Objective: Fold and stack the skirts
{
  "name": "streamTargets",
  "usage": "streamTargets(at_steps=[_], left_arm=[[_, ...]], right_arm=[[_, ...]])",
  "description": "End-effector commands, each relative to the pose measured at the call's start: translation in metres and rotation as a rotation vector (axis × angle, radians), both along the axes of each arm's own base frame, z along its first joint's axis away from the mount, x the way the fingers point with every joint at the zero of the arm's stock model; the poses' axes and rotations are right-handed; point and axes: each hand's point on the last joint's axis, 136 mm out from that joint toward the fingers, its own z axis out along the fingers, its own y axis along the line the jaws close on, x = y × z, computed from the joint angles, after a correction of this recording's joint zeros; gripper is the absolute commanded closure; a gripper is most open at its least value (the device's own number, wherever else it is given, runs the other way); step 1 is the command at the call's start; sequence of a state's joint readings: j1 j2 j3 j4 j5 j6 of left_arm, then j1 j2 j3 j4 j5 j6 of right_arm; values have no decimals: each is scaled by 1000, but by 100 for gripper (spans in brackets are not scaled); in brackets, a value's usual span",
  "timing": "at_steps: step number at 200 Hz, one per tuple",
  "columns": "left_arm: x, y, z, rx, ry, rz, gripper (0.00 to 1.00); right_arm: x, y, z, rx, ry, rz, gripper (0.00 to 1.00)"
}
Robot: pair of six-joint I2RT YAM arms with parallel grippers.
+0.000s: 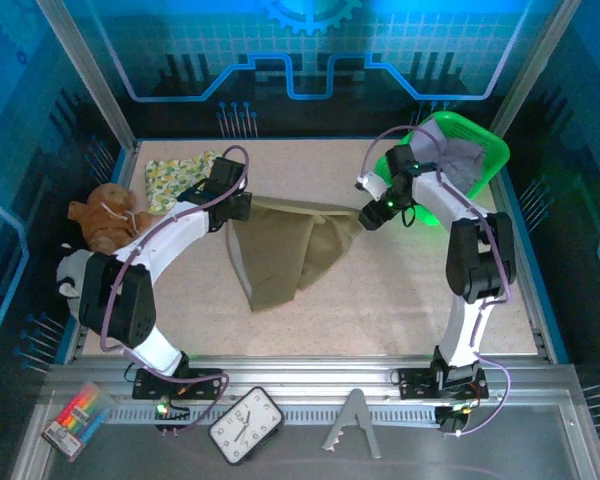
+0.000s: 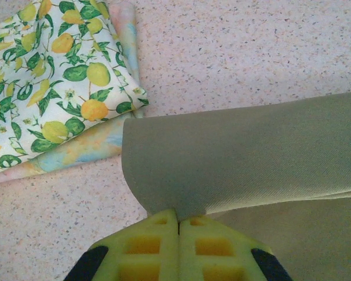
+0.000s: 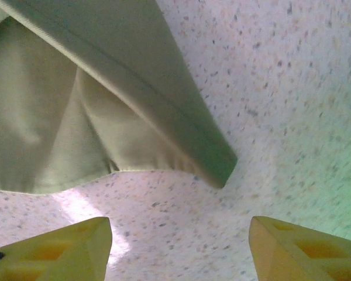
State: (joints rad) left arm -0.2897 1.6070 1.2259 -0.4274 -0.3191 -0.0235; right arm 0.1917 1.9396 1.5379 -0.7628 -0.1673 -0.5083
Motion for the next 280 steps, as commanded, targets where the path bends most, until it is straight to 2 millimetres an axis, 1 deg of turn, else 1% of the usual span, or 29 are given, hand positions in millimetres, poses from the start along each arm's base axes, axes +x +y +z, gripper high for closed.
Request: streamTargets(at_steps=[1,22,46,63,68,76,84,93,101,107,117,126,129,131,139,141,147,155,157,162,175,184,201,213,228,242,257,272,280], left_arm=[[3,7,18,11,-53,4,100],[4,7,18,12,-57,5,100],[5,6,17,5,-52,4,100],[4,5,14,-4,-41,2,100],[4,5,13,-3,-40,2,100],[4,6,13,1,-42,8,100],[5,9,14,13,-48,19,100],[5,13,15,29,-56,39,100],[5,21,22,56,-78,76,100],[6,29,29,78,-101,108,100],[7,40,43,117,-148,160,100],[6,49,59,142,-197,201,100],[6,52,64,148,-214,213,100],[5,53,69,150,-227,220,100],[4,59,86,157,-277,248,100],[3,60,91,157,-291,255,100],[1,64,106,157,-325,271,100],[-3,68,126,158,-363,291,100],[-4,69,132,157,-374,296,100],[-6,71,145,154,-400,302,100],[-13,72,181,130,-481,298,100],[-19,72,206,108,-544,293,100],[-36,76,255,76,-648,288,100],[-48,78,285,69,-696,278,100],[-61,77,314,54,-733,249,100],[-71,72,334,21,-766,204,100],[-87,66,353,-38,-793,156,100],[-110,56,369,-121,-814,98,100],[-124,51,377,-162,-829,69,100]], right_arm=[[-4,6,-5,-76,16,214,35],[-1,16,-17,-98,37,347,35],[0,27,-30,-96,66,436,36],[11,30,-45,-148,37,467,40],[16,30,-50,-162,28,466,42],[24,32,-53,-167,15,460,48],[32,33,-52,-164,10,442,58],[38,36,-45,-152,0,422,72],[40,40,-33,-127,-20,406,84],[43,41,-18,-112,-57,389,91],[44,40,7,-96,-119,363,100],[44,39,34,-77,-175,333,100],[43,39,46,-69,-198,323,100],[42,39,50,-63,-204,315,100],[38,38,83,-35,-262,283,100],[37,38,87,-30,-268,277,100],[31,37,111,-9,-311,256,100],[22,37,137,19,-360,243,100],[21,38,140,24,-365,243,100],[14,38,158,41,-406,243,100],[0,38,195,77,-489,244,100],[-8,37,216,91,-532,236,100],[-24,32,256,106,-612,208,100],[-37,29,281,110,-669,198,100],[-59,29,309,123,-738,222,100],[-82,32,330,139,-801,265,100],[-104,33,349,149,-862,292,100],[-127,34,365,170,-911,315,100],[-140,36,370,188,-926,335,100]])
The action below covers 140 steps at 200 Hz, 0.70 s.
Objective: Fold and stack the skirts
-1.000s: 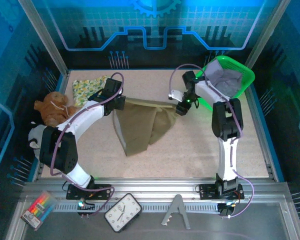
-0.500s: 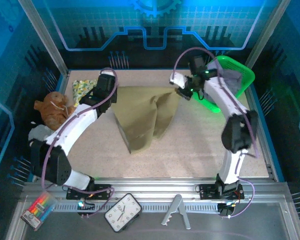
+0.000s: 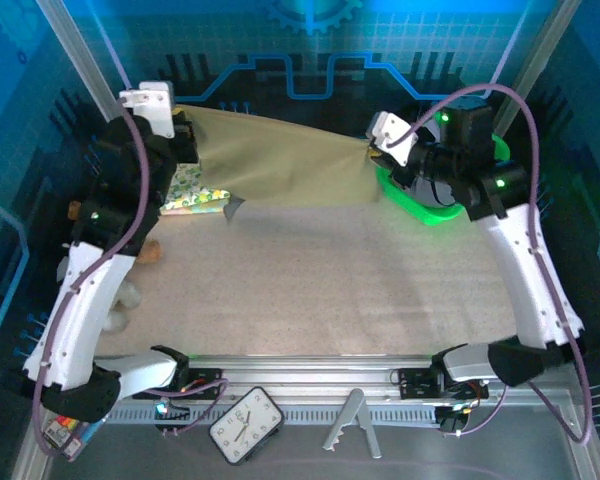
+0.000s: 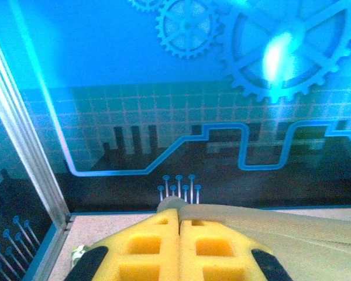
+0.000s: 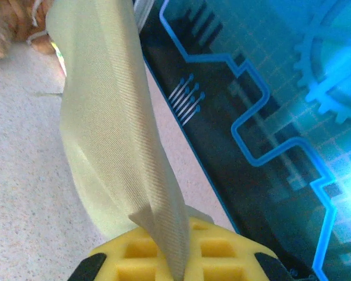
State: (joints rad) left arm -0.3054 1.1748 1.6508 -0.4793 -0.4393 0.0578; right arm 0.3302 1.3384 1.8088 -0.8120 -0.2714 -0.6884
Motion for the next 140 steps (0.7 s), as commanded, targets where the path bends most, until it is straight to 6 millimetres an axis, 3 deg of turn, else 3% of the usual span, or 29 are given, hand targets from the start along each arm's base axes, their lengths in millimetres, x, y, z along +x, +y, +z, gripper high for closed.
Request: streamTargets(at_steps=[1,41,53,68,90,122,140], left_arm=[[-46,11,30,-57,-50,-14,100],[-97,-8,45,-152,-81,-193,100],[-99,-10,40,-168,-60,-205,100],[-89,-7,26,-167,-6,-162,100],[-48,-3,-19,-138,134,-39,100],[56,-9,-151,-86,483,86,100],[113,-12,-211,-18,585,98,100]], right_arm=[[-43,-13,24,12,-68,2,100],[-102,-5,32,98,-107,134,100],[-109,-3,25,113,-97,158,100],[-102,-2,6,107,-60,141,100],[-76,1,-37,83,60,114,100],[-2,-12,-133,93,385,-2,100],[47,-21,-185,90,581,-91,100]])
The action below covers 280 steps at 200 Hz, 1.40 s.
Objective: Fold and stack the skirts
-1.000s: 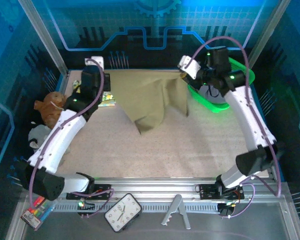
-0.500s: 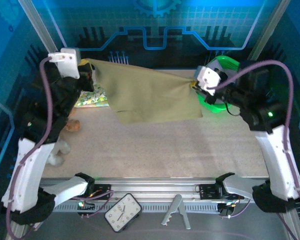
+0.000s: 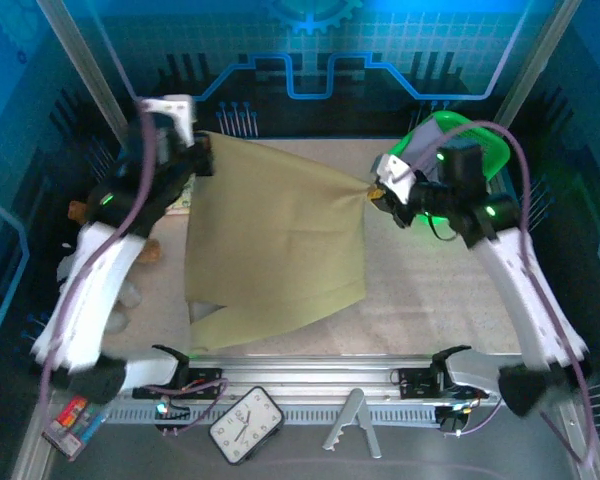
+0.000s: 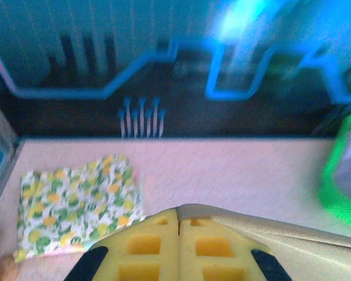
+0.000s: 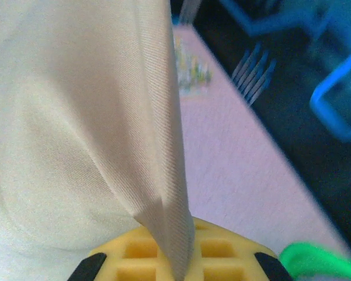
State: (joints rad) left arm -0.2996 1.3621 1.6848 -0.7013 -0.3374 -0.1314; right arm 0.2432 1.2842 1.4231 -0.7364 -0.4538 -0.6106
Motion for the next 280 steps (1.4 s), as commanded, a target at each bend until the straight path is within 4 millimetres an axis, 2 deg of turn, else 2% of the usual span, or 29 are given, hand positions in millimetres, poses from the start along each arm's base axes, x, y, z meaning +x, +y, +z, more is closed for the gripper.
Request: streamTargets(at_steps=[1,4,7,16,20,23,25,31,34,38,54,65,77,88,106,124,151,179,207,227,247,266,280], left_arm=[[72,17,-111,108,233,111,100],[82,17,-117,112,242,111,100],[90,17,-119,116,243,110,100],[119,15,-143,158,292,117,100],[129,16,-146,174,300,129,91],[138,17,-156,190,320,141,75],[143,17,-156,196,323,150,63],[155,19,-160,208,341,182,22],[158,20,-159,204,346,194,6],[163,19,-163,200,363,204,1],[166,10,-159,133,382,225,1],[160,2,-158,87,382,219,1],[147,-9,-163,40,396,203,1],[135,-26,-172,-25,423,155,1],[111,-52,-199,-130,491,85,1],[93,-79,-220,-269,552,6,1],[81,-111,-241,-432,620,-76,1],[87,-122,-275,-491,692,-59,1],[110,-143,-298,-533,735,-99,1],[121,-139,-322,-505,773,-58,1],[129,-138,-333,-504,787,-45,1],[132,-138,-340,-505,786,-36,1],[133,-136,-348,-498,798,-17,1]], right_arm=[[54,-16,-69,-1,269,-117,100],[63,-16,-81,-9,311,-126,99],[72,-16,-88,-12,341,-138,94],[99,-18,-107,-30,422,-189,67],[113,-20,-117,-46,452,-231,55],[125,-22,-121,-60,464,-267,49],[131,-23,-123,-65,469,-290,41],[148,-26,-131,-88,478,-353,4],[154,-25,-132,-93,475,-373,0],[160,-22,-131,-88,471,-392,0],[172,-8,-116,-27,426,-434,0],[176,-6,-107,24,407,-522,0],[173,-5,-105,52,415,-606,0],[164,-7,-112,44,465,-665,0],[152,-11,-124,28,497,-740,0],[137,-6,-134,159,500,-758,0],[114,-22,-134,387,494,-910,0],[83,-22,-160,375,584,-918,0],[48,-7,-191,371,776,-913,0],[32,-1,-213,399,872,-935,0],[19,25,-223,410,971,-832,0],[4,45,-237,345,1013,-793,0],[-6,43,-257,276,1035,-846,0]])
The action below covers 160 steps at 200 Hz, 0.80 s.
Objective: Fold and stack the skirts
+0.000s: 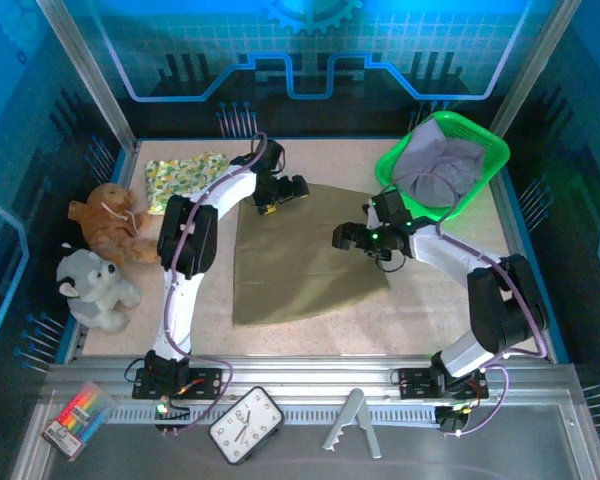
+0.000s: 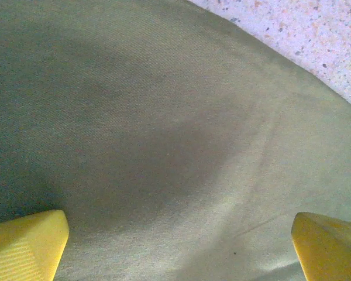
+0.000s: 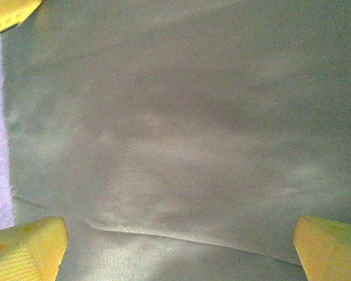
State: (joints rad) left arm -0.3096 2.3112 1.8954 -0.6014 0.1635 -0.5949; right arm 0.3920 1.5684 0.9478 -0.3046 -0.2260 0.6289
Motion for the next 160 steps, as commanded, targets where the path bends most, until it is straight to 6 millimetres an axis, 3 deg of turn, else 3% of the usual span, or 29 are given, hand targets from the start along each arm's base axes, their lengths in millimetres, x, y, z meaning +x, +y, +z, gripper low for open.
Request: streamTargets(at_steps=[1,47,105,137,160], left_arm=[[5,-1,0,-16,13,18,1],[3,2,-41,3,85,49,1],[34,-1,-70,-18,90,38,1],[63,-3,-67,-21,12,60,1],[82,-8,-43,-42,-58,49,1]], right_arm=[[-18,19,-20,2,84,26,0],[-44,7,-69,-46,205,-27,0],[-20,-11,-90,-94,220,-77,0],[11,-6,-85,-84,169,-80,0],[23,-4,-71,-78,127,-94,0]])
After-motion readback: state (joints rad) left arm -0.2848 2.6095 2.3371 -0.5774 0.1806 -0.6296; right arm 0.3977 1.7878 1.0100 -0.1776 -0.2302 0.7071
